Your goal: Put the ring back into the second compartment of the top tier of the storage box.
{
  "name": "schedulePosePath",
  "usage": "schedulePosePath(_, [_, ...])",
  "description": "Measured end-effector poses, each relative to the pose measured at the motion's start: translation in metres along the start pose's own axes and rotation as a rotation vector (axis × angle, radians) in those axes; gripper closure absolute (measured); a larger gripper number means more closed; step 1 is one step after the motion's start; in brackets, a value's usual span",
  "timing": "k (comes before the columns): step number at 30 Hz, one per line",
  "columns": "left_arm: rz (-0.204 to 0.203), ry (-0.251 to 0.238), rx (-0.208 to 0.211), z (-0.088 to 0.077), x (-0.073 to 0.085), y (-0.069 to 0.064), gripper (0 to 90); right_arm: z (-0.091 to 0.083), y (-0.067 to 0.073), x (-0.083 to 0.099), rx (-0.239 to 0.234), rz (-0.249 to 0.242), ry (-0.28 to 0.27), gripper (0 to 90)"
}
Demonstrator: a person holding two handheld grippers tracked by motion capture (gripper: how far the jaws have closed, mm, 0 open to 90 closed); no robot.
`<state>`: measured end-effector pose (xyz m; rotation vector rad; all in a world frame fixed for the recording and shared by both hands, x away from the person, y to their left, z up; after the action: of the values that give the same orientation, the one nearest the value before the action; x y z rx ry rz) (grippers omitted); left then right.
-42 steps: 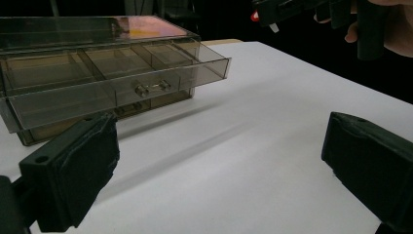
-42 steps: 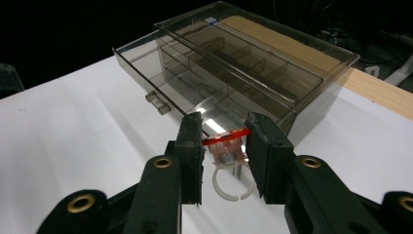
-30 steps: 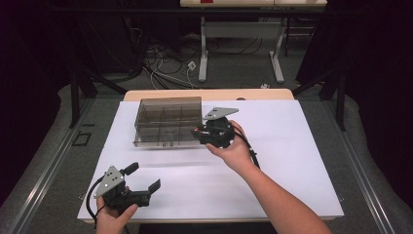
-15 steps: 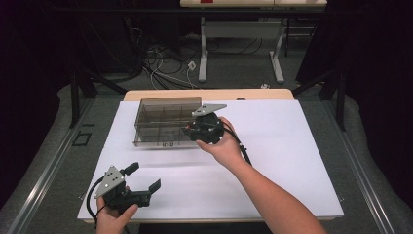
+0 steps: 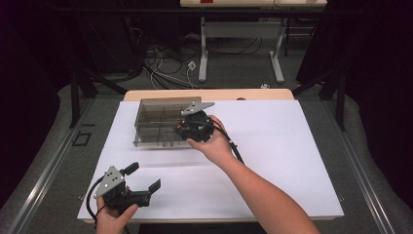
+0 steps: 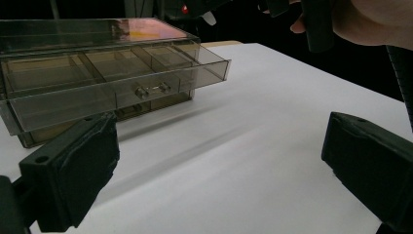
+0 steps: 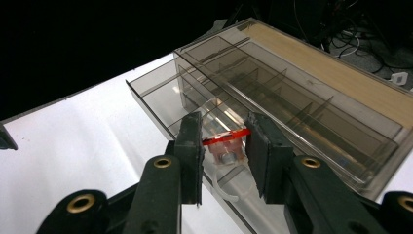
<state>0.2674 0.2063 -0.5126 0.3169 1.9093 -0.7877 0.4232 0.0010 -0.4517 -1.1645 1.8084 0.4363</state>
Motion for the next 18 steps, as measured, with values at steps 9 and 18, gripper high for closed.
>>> schedulePosePath(9, [0.001,-0.005,0.001,0.000,0.000,0.001,0.4,0.014,0.003,-0.003,-0.015,0.001,-0.011,68.1])
schedulePosePath(18, [-0.002,-0.005,0.003,-0.002,-0.001,0.000,0.4,0.026,0.004,-0.002,-0.017,0.005,-0.011,68.0])
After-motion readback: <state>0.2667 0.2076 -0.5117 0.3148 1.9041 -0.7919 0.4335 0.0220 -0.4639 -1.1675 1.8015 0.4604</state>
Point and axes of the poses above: each handheld gripper's, and its own axes: z roughly forward along the jaws, x roughly out of its underside, y roughly to its left, the point moved 3 cm from there along z, roughly forward along the jaws, and after that the axes turned 15 degrees about -z, right-handed, at the moved point
